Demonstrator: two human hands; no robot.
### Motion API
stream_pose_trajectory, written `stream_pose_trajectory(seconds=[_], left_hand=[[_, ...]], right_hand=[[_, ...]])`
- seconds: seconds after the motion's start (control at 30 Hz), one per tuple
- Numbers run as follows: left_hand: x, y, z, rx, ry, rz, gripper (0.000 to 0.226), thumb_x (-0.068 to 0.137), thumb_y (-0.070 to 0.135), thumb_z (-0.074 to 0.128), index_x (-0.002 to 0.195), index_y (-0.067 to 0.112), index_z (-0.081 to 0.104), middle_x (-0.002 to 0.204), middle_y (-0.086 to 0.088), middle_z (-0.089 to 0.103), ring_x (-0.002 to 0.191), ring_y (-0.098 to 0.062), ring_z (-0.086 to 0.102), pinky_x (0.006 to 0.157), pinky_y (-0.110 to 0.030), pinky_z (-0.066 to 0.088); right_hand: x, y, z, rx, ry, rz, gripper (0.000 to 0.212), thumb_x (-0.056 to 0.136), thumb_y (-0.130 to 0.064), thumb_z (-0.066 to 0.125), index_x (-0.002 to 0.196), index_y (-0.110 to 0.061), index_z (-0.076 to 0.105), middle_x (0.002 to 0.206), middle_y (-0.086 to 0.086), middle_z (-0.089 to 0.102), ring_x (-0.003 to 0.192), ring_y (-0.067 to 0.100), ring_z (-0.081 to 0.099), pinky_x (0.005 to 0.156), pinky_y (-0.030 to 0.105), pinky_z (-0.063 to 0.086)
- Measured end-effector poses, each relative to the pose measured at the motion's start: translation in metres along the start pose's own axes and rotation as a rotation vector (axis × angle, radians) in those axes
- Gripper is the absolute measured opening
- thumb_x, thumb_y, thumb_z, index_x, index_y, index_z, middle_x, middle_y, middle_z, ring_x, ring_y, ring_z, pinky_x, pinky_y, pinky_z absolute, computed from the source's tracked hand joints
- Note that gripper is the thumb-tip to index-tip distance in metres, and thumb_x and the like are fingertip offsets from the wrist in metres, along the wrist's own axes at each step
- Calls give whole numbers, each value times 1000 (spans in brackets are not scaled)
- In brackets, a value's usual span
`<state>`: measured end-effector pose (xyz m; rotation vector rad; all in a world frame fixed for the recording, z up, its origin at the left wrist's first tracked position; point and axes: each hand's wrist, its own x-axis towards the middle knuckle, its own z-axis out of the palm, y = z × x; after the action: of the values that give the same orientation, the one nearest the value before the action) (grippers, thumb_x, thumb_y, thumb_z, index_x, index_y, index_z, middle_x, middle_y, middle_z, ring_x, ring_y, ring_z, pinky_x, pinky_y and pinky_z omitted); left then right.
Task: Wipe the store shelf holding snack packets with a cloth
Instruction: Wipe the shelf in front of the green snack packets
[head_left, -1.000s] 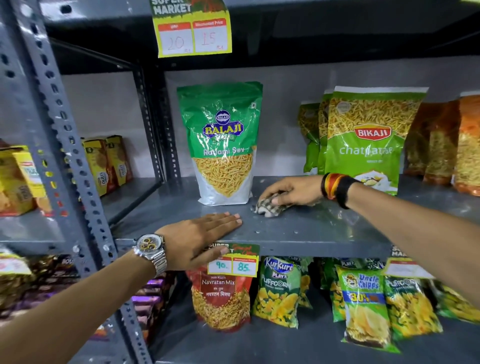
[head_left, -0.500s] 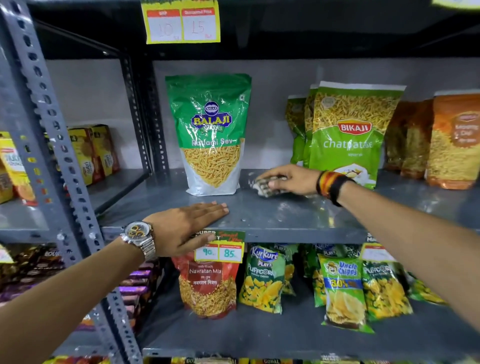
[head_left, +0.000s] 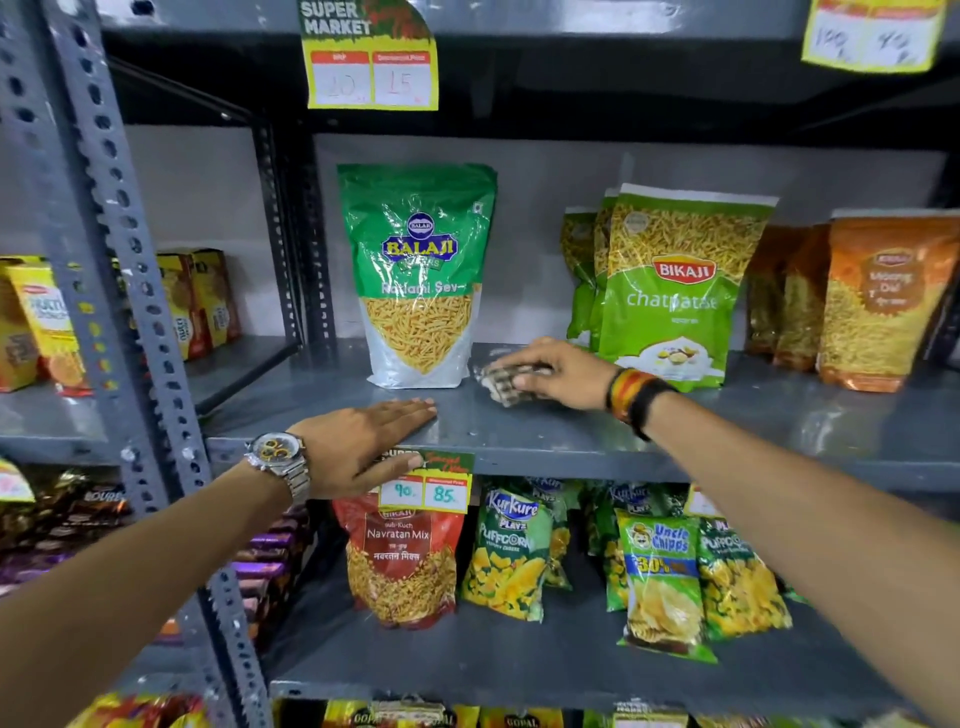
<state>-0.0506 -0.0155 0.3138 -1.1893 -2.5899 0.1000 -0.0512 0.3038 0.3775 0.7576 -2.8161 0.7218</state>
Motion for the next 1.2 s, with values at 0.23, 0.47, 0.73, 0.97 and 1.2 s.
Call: stream_pose_trajectory(seconds=[0.23, 0.47, 0.73, 0.97, 1.2], left_hand=[[-1, 3, 1, 5, 19, 1, 77, 99, 68, 18, 162, 23, 15, 165, -3, 30, 149, -17, 34, 120, -33, 27], [1, 0, 1, -9, 8, 2, 76, 100, 67, 19, 162, 23, 15, 165, -2, 30, 150, -17, 33, 121, -33, 26], [-1, 5, 0, -8, -4, -30, 79, 99, 70, 17, 162, 24, 14, 165, -2, 29, 150, -16, 32, 121, -31, 23], [-1, 16, -4, -23, -5, -93, 85, 93, 77, 9, 162, 26, 15, 166, 0, 27, 150, -16, 33, 121, -35, 29], [9, 34, -5, -8, 28, -73, 78, 98, 71, 14, 161, 26, 17, 165, 0, 29, 149, -16, 35, 120, -36, 33]], right_hand=[[-19, -16, 29, -45, -73, -42, 31, 93, -30, 56, 123, -38, 61, 108, 2, 58, 104, 15, 58, 101, 37, 43], [-42, 36, -38, 52, 16, 96, 31, 94, -18, 58, 124, -23, 64, 127, 1, 63, 118, 18, 58, 103, 31, 44], [-95, 20, -27, 48, -215, 118, 28, 94, -26, 58, 121, -30, 65, 116, -14, 64, 107, 4, 61, 96, 20, 48], [-79, 16, -15, -28, 36, 170, 30, 96, -21, 54, 125, -25, 61, 123, 1, 63, 110, 13, 57, 104, 31, 41], [-96, 16, -48, 65, -47, 136, 31, 95, -16, 55, 125, -17, 62, 111, -9, 66, 97, -7, 61, 94, 16, 48]])
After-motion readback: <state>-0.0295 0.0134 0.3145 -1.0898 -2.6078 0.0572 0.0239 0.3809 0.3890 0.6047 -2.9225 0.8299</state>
